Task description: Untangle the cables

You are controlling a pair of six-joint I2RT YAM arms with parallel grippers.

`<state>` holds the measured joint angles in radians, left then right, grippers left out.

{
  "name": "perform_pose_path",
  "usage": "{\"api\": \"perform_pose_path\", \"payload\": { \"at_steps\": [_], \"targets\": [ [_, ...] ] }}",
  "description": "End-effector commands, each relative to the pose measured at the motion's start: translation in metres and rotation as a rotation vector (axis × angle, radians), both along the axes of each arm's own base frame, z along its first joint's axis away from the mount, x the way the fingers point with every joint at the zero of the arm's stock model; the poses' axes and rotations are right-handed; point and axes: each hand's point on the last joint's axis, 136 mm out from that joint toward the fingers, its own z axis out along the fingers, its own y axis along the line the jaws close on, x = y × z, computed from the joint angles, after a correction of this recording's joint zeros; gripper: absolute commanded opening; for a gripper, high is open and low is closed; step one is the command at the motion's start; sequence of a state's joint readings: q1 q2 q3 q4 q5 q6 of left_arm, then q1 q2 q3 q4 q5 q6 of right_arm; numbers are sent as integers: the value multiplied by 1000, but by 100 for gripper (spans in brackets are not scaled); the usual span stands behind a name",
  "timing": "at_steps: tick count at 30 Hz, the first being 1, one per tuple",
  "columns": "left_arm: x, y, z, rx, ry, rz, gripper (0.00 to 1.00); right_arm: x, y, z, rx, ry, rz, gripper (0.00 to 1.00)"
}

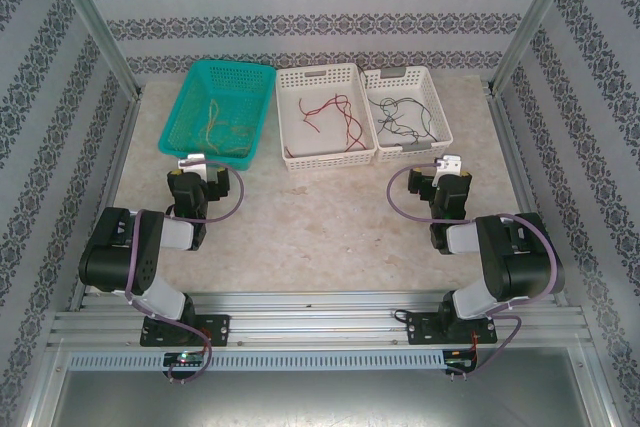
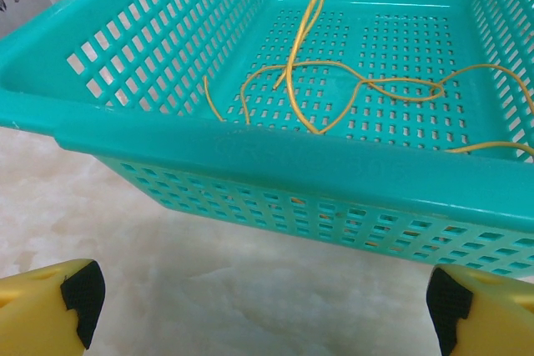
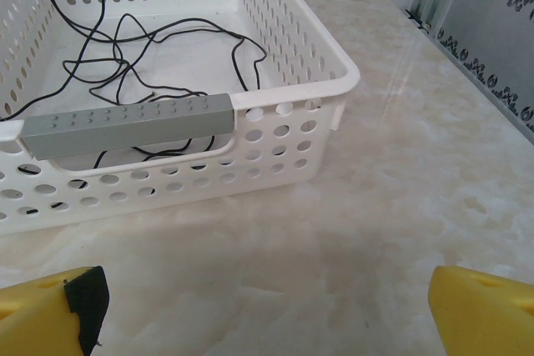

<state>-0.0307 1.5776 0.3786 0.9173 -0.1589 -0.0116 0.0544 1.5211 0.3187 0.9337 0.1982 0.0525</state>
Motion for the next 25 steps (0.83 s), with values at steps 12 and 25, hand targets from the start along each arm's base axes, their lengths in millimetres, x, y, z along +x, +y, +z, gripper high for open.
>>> {"api": "perform_pose_path", "payload": {
  "at_steps": [12,25],
  "targets": [
    [2,0,6,-18,-36,-8,100,6,-5,13,-6,-38,-20,98],
    [0,-6,6,-17,-47,-48,100,6,-5,12,-6,-36,-20,98]
  ]
}}
